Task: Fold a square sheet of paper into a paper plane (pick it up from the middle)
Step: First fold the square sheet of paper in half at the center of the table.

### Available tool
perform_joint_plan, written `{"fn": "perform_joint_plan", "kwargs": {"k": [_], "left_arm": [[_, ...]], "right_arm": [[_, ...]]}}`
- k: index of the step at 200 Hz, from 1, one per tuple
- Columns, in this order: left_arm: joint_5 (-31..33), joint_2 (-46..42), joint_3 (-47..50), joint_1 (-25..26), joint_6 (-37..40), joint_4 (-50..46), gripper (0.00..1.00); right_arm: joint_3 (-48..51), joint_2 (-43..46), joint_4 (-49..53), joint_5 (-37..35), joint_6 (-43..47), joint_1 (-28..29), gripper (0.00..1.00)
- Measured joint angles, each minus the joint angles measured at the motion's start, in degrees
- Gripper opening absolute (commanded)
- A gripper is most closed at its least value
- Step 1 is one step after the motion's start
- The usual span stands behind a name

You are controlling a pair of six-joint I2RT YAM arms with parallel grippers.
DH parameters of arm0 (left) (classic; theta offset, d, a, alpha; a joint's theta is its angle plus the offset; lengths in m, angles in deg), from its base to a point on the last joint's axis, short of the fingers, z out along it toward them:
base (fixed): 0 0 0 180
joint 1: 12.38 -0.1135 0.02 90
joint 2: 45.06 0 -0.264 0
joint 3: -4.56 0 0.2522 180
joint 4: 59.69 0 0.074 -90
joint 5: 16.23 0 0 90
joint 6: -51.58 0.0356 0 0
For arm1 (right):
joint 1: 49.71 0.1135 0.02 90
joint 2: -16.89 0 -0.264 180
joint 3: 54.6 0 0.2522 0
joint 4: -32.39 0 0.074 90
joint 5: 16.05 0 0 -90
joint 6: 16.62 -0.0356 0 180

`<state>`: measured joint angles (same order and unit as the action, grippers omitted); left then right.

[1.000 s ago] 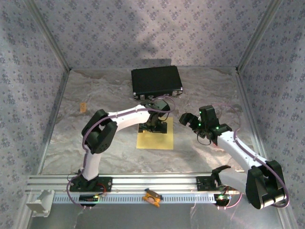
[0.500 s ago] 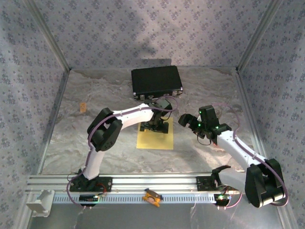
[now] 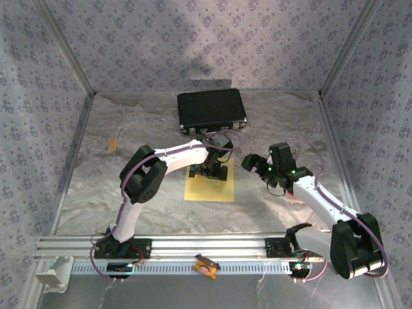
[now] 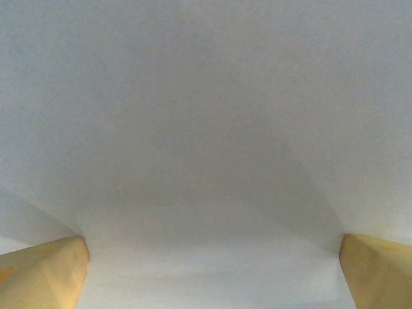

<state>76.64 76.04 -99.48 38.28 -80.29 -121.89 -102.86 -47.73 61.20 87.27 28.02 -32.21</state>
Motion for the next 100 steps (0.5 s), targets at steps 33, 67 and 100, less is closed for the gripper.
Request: {"fn": "perform_joint_plan", "kwargs": {"k": [33,67,100], "left_arm": [[-0.02,-0.02,0.37,-0.02,-0.02,0.39,0.99],[-0.02,-0.02,0.44,-0.02,-0.22,0.46,0.98],[0.0,-0.02,0.44,-0.02,-0.22,0.44,0.97]], "right_arm": [[0.0,-0.04,-0.02,0.0,0.0,-0.02,0.99],[0.0,-0.04,0.0,0.0,0.0,-0.02,0.99],[0.0,-0.04,0.0,0.0,0.0,-0.02,0.99]]}}
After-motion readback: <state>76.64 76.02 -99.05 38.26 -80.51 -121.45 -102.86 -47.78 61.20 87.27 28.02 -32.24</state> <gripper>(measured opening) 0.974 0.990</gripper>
